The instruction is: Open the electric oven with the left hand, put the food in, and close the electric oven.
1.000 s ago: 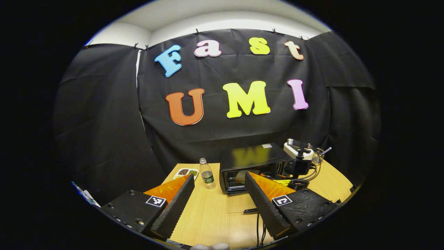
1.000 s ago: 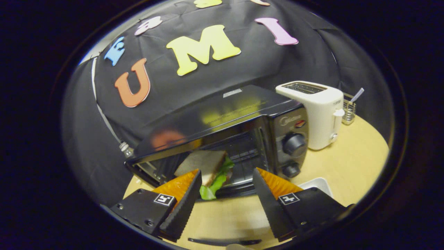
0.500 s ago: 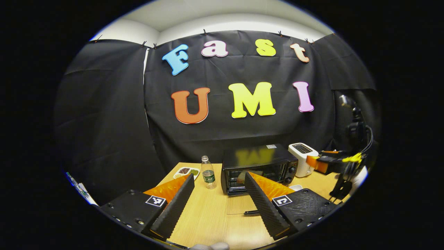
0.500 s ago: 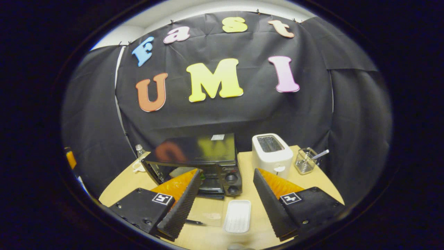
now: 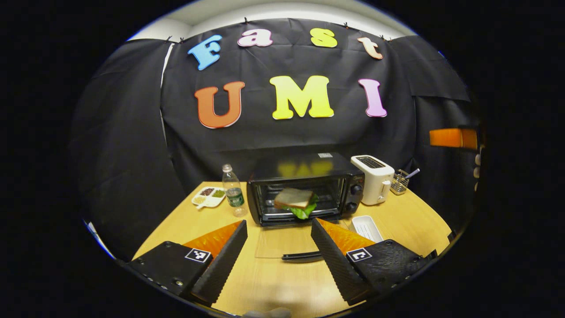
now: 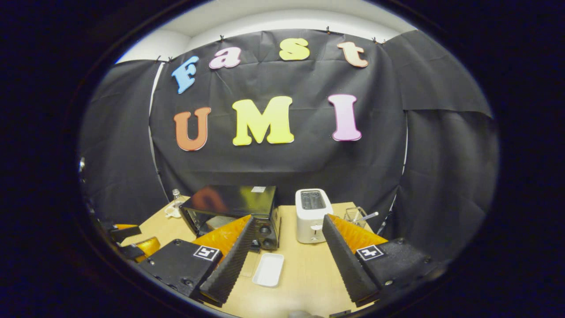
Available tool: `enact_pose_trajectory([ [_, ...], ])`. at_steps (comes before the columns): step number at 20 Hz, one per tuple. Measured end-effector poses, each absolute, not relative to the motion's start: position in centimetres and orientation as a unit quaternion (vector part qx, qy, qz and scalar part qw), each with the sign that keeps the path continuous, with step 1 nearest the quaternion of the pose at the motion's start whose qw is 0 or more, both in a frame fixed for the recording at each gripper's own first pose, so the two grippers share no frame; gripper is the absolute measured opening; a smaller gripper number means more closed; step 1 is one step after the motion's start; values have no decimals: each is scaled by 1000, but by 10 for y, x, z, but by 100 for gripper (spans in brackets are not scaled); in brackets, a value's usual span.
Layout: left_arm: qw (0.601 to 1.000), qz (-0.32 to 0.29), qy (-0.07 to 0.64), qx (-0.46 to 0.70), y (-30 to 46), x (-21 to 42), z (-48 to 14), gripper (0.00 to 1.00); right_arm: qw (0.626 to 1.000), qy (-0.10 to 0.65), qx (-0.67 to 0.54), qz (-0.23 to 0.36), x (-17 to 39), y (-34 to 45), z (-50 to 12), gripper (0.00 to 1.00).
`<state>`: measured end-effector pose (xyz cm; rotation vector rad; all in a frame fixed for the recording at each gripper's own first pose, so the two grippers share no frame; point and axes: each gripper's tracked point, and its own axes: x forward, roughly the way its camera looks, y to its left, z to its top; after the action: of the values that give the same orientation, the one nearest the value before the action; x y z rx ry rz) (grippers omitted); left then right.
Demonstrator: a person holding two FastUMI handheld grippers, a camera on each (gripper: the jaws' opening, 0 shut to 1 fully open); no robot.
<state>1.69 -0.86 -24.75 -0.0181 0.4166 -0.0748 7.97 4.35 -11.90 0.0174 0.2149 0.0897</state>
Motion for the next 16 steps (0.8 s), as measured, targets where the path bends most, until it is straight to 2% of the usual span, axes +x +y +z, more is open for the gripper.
enact_pose_trajectory([
  [6, 964, -62, 259, -8, -43, 16, -312, 96, 996, 85, 3, 15, 61, 5, -86, 98],
  [14, 936, -73, 343, -18, -64, 7, -393, 96, 994, 107, 2, -3, 61, -8, -94, 98],
  [15, 935, -74, 347, -14, -66, 9, -399, 100, 994, 114, 3, -5, 62, -9, -97, 98],
  [16, 933, -75, 351, -13, -65, 11, -406, 96, 993, 116, 1, -7, 63, -11, -99, 98],
])
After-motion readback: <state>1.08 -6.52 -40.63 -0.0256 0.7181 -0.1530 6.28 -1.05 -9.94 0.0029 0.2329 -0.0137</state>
